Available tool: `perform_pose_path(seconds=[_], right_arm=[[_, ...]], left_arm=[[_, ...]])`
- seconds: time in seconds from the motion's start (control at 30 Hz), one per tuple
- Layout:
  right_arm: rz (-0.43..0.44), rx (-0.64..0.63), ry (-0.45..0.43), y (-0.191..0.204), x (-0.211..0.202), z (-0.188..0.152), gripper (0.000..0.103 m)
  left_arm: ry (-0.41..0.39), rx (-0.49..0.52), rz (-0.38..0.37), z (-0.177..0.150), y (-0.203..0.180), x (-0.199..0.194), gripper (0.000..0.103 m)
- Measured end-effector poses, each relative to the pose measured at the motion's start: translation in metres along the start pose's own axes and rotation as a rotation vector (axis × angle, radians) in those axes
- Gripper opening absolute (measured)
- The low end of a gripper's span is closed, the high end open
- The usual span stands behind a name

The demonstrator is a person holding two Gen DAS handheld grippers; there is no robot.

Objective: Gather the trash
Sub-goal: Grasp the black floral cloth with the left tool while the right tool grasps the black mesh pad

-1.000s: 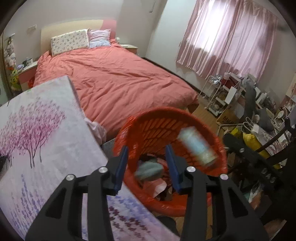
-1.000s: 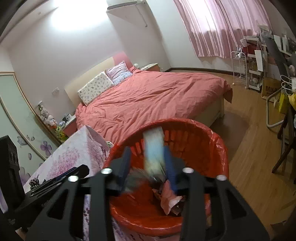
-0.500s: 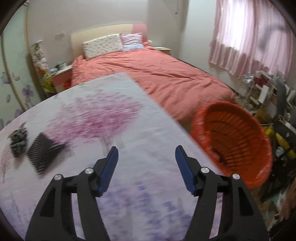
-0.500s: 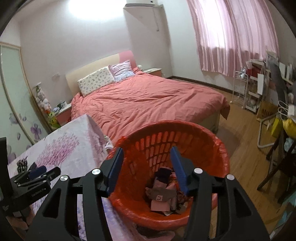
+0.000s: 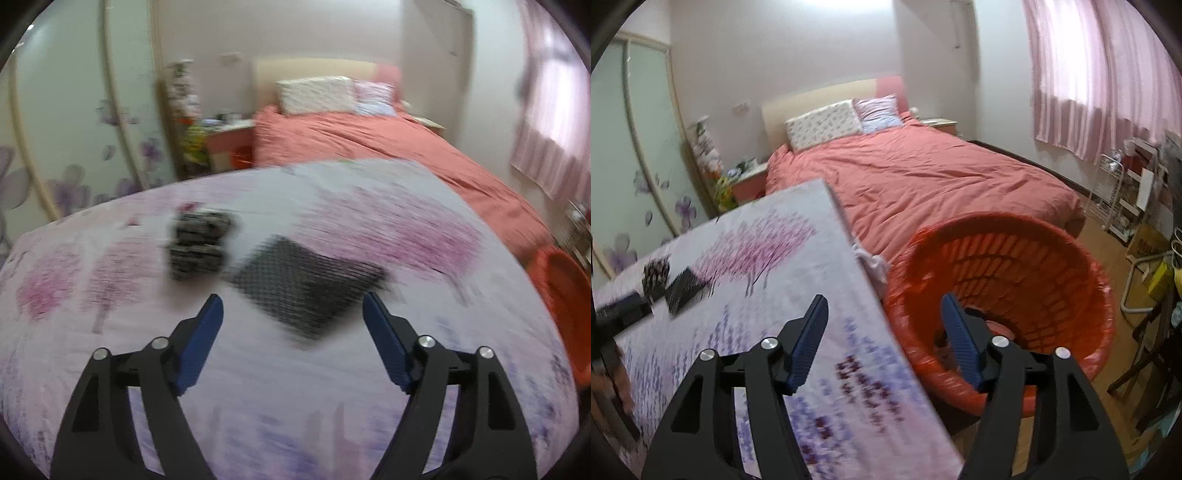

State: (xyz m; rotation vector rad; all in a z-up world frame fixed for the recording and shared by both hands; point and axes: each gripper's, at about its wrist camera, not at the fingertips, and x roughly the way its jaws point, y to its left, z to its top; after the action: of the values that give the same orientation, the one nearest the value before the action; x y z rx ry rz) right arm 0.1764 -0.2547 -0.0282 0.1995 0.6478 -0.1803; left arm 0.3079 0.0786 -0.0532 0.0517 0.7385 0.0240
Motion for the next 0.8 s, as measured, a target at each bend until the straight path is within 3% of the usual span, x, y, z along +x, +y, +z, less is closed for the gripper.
perform_pose_path(seconds=[0.13, 0.27, 0.53, 0.57, 0.67, 0.73, 0.8], right_arm=[[0.016, -0.031, 0.026, 0.018, 0.007, -0.004, 0.064], [0.029, -0.047, 0.044, 0.028, 0.012, -0.006, 0.064], [0.049, -0.048, 0.081, 0.037, 0.024, -0.007, 0.064], [0.052, -0.05, 0.083, 0.039, 0.024, -0.007, 0.064], [0.061, -0.06, 0.09, 0.047, 0.026, -0.008, 0.064], [0.072, -0.067, 0.092, 0.052, 0.026, -0.009, 0.064], [0.082, -0.081, 0.092, 0.061, 0.025, -0.01, 0.064]], left_arm=[[-0.027, -0.09, 0.082, 0.016, 0.044, 0.017, 0.082], [-0.006, -0.145, 0.097, 0.034, 0.064, 0.043, 0.082], [0.076, -0.118, 0.151, 0.054, 0.065, 0.098, 0.08], [0.107, -0.123, 0.14, 0.055, 0.067, 0.105, 0.077], [0.155, -0.159, 0.098, 0.053, 0.077, 0.115, 0.053], [0.166, -0.169, 0.074, 0.051, 0.082, 0.115, 0.032], [0.16, -0.154, 0.074, 0.047, 0.085, 0.111, 0.024]])
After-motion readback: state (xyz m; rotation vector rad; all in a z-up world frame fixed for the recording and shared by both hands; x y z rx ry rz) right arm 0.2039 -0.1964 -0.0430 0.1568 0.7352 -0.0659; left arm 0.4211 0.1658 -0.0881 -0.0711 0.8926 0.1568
